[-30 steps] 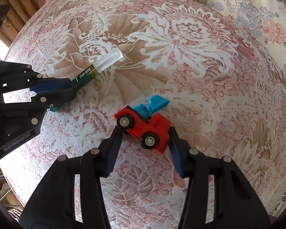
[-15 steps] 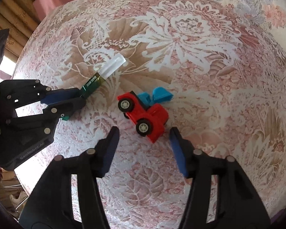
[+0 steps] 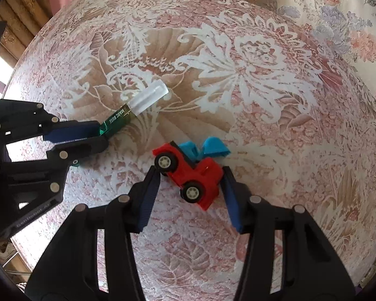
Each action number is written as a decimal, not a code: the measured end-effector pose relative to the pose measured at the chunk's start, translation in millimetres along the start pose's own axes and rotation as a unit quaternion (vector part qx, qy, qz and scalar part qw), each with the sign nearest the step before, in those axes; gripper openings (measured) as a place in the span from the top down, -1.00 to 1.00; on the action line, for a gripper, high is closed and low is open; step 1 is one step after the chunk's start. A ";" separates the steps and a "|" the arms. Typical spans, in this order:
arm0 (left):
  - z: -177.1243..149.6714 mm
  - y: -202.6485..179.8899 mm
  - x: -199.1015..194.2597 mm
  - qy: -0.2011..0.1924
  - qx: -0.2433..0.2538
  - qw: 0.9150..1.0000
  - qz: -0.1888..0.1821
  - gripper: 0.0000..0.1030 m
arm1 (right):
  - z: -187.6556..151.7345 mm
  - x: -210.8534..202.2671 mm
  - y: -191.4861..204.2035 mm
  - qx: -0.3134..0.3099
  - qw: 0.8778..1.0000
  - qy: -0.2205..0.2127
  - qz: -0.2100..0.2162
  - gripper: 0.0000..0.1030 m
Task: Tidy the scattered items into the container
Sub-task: 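Lift and carry the green marker and red car over the box with both tools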
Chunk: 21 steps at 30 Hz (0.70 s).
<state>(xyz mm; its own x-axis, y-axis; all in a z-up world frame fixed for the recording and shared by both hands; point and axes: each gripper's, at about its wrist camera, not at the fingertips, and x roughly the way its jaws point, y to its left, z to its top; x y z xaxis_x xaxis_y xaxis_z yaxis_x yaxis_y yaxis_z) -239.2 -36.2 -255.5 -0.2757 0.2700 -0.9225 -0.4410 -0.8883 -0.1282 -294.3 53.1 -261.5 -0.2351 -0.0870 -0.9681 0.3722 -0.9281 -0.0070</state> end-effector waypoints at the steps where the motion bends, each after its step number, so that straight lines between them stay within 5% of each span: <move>1: 0.4 0.4 0.2 0.001 -0.001 1.000 -0.002 0.72 | 0.0 0.3 0.0 0.001 1.000 0.000 0.001 0.00; 4: 1.5 -1.0 0.9 0.003 -0.001 1.000 -0.010 0.59 | 1.6 3.9 1.9 0.005 1.000 0.001 0.004 0.00; 8: 3.0 -10.6 2.9 0.008 0.011 1.000 -0.025 -0.05 | -13.0 -3.8 -22.9 0.006 1.000 0.001 0.002 0.00; 15: 3.6 -21.0 4.9 -0.002 0.009 1.000 -0.006 -0.11 | 8.3 -4.8 -30.6 0.004 1.000 0.000 -0.002 0.19; 16: 3.1 -21.5 4.7 -0.005 0.009 1.000 -0.003 -0.01 | 9.3 -5.0 -32.1 0.003 1.000 0.000 -0.002 0.19; 19: 3.0 -16.8 3.7 -0.009 0.004 0.999 0.034 0.72 | 6.9 -9.1 -39.2 -0.002 1.000 -0.004 -0.004 0.19; 21: 4.0 -5.8 3.1 -0.009 -0.015 1.000 0.018 0.77 | 5.2 -6.1 -39.7 -0.001 1.000 -0.005 -0.002 0.19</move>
<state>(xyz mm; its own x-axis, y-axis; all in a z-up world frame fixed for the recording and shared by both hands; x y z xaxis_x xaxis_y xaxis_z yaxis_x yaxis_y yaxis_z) -240.9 -28.7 -256.1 -0.3070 0.2440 -0.9199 -0.4047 -0.9083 -0.1059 -312.3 88.6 -254.0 -0.2453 -0.0875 -0.9655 0.3728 -0.9278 -0.0107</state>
